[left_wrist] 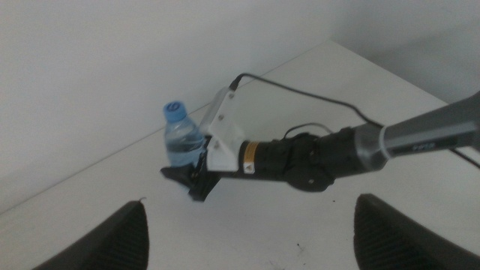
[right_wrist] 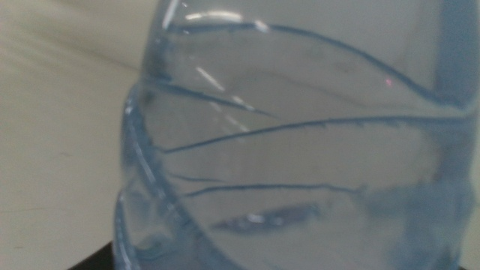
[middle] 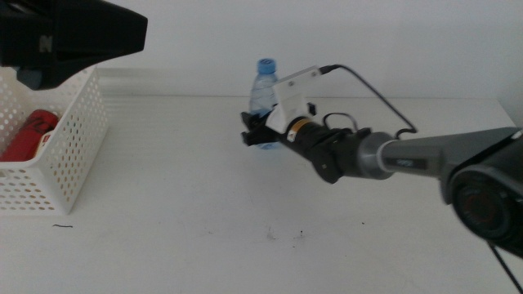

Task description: Use arms to grab the bottles and put them into the dustbin to the left of the table.

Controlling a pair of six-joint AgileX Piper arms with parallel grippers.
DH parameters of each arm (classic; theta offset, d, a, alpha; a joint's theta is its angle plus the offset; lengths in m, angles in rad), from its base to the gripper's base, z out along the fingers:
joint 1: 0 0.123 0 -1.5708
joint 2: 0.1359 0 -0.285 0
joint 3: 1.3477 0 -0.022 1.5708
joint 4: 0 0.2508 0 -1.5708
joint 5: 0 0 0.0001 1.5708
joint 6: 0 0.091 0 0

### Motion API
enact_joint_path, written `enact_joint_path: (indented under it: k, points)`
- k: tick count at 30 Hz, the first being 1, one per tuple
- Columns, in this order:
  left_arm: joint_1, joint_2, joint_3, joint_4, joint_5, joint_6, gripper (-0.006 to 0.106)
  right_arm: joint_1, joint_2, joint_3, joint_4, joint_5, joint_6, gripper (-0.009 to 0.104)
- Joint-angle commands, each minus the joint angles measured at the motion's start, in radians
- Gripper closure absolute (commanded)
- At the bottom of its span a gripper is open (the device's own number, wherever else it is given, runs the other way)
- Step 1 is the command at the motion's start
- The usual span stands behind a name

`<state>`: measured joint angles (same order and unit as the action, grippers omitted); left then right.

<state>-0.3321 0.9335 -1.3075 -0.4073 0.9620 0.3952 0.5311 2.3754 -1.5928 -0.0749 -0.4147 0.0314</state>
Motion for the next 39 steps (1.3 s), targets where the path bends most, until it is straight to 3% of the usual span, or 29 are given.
enact_joint_path:
  k: [1, 9, 12, 15, 20, 21, 30, 34, 37, 39]
  points:
    - [-0.006, -0.002, -0.006, -0.011, -0.013, -0.003, 0.007, 0.018, 0.010, -0.056, -0.010, -0.050, 0.020, 0.097]
    - [-0.006, -0.002, -0.006, -0.011, -0.016, -0.003, 0.007, 0.072, 0.084, -0.084, -0.019, -0.127, 0.021, 0.097]
    - [-0.006, -0.002, -0.006, -0.011, -0.017, -0.003, 0.007, 0.076, 0.098, -0.086, 0.007, -0.134, 0.021, 0.097]
    - [-0.006, -0.002, -0.006, -0.011, -0.017, -0.003, 0.007, 0.078, 0.102, -0.086, 0.014, -0.123, 0.021, 0.090]
    - [-0.006, -0.002, -0.006, -0.011, -0.017, -0.003, 0.007, 0.099, 0.072, -0.056, -0.003, -0.028, 0.021, 0.012]
    - [-0.006, -0.002, -0.006, -0.011, -0.017, -0.003, 0.007, 0.103, 0.056, -0.032, -0.022, -0.019, 0.024, 0.002]
    - [-0.006, -0.002, -0.006, -0.011, -0.017, -0.003, 0.007, 0.116, -0.406, 0.464, -0.029, 0.091, 0.146, 0.006]
    - [-0.006, -0.002, -0.006, -0.011, -0.017, -0.003, 0.007, 0.116, -0.758, 0.639, -0.062, 0.394, 0.232, 0.006]
    - [-0.006, -0.002, -0.006, -0.011, -0.017, -0.003, 0.007, 0.116, -0.965, 0.635, -0.067, 0.734, 0.230, 0.007]
    - [-0.006, -0.002, -0.006, -0.011, -0.017, -0.003, 0.007, 0.116, -1.080, 0.617, -0.077, 0.846, 0.230, 0.007]
